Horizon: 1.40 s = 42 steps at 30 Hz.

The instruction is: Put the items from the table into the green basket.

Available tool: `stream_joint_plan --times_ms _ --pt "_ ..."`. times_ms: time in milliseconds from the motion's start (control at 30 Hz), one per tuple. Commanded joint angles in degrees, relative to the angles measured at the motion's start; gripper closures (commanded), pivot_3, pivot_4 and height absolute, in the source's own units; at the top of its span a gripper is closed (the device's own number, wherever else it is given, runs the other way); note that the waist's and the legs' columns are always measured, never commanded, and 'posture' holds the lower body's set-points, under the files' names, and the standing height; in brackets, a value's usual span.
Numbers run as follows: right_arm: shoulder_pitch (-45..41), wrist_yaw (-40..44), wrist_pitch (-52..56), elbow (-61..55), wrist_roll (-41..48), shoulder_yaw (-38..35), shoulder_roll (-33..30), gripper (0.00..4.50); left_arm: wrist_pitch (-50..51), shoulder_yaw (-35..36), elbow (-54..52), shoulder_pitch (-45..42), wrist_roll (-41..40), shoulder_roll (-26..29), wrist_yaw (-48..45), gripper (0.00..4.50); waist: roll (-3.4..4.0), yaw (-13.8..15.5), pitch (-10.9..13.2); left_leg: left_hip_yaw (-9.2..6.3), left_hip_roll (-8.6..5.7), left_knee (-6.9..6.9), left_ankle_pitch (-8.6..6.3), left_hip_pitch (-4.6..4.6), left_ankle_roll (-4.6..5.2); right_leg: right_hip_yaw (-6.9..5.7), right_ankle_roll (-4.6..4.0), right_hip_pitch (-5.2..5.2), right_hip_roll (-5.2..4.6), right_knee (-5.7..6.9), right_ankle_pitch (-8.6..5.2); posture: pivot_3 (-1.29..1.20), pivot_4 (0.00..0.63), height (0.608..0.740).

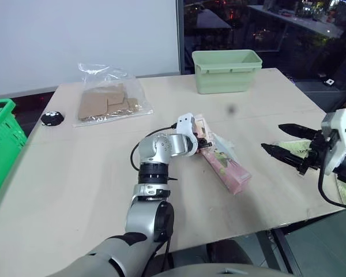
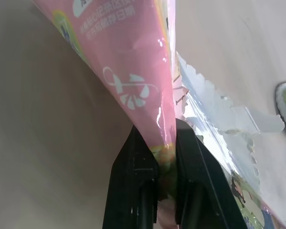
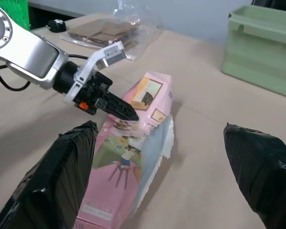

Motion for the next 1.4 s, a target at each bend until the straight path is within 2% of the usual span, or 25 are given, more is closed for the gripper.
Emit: stream_joint_plan --times_ms 33,200,367,600,867,1067,1200,1400 --pt "-2.1 1.1 -0.2 0.1 1.1 -0.1 -1.2 0.0 -5.3 0.1 -0.6 -4.2 1.9 4.4 -0.5 4.48 0.0 -0.3 0.0 -0.02 0.0 -0.02 0.0 0.0 0.0 0.0 0.0 -0.01 0.01 0.0 0.0 -0.2 0.012 0.74" --pt "-5.1 2.4 -0.6 3.0 -0.7 3.2 -1.8 0.0 -10.9 2.6 3.9 -10.4 2.7 12.8 -1.5 4.48 0.0 -1.0 0.2 -0.17 -0.01 -0.11 0.0 0.03 0.0 0.05 0.0 -0.1 0.11 0.03 0.0 -0.16 0.01 0.74" --pt "-9.2 4.1 -0.2 5.1 0.2 5.5 -1.4 0.0 -16.7 3.5 7.9 -15.7 4.2 21.1 -3.2 4.48 -0.01 -0.2 0.3 -0.26 -0.07 -0.34 0.0 0.02 0.0 0.04 0.0 -0.15 0.09 0.01 0.0 -0.11 0.007 0.74" --pt "-18.7 6.1 -0.4 8.7 1.1 10.4 1.8 0.0 -25.6 6.5 10.3 -22.8 6.0 32.3 -2.9 4.48 -0.12 2.8 0.5 -0.37 -0.06 -0.57 0.01 -0.02 0.0 -0.05 -0.02 -0.29 0.09 0.04 0.01 -0.04 0.0 0.74" --pt "-30.1 9.4 -2.1 13.9 -0.3 16.2 6.8 0.0 -36.8 2.9 9.6 -27.1 14.8 47.7 -3.4 4.48 -0.12 7.2 0.5 -0.31 -0.06 -0.66 0.01 -0.1 0.0 -0.07 -0.17 -0.48 0.08 0.08 0.1 0.05 0.0 0.74" --pt "-36.0 11.5 -2.9 16.7 -0.7 18.5 10.3 0.0 -42.7 1.1 7.6 -23.1 22.9 58.2 -1.2 4.48 -0.14 10.8 0.5 -0.27 -0.05 -0.65 0.01 -0.14 -0.01 -0.11 -0.18 -0.53 0.06 0.15 0.1 0.09 0.0 0.74" --pt "-38.7 12.4 -2.3 18.0 -0.1 19.5 12.7 0.0 -48.7 -3.9 6.0 -17.4 31.8 65.7 -0.8 4.48 -0.19 11.9 0.5 -0.23 -0.03 -0.63 0.02 -0.13 -0.01 -0.13 -0.19 -0.54 0.07 0.22 0.1 0.11 0.0 0.74" --pt "-39.6 13.9 -3.1 18.9 -1.2 21.0 14.7 0.0 -50.8 -8.1 6.4 -7.4 41.1 72.5 -1.4 4.48 -0.31 13.7 0.4 -0.22 -0.02 -0.54 0.03 -0.14 -0.03 -0.17 -0.2 -0.53 0.05 0.26 0.1 0.12 0.0 0.74"
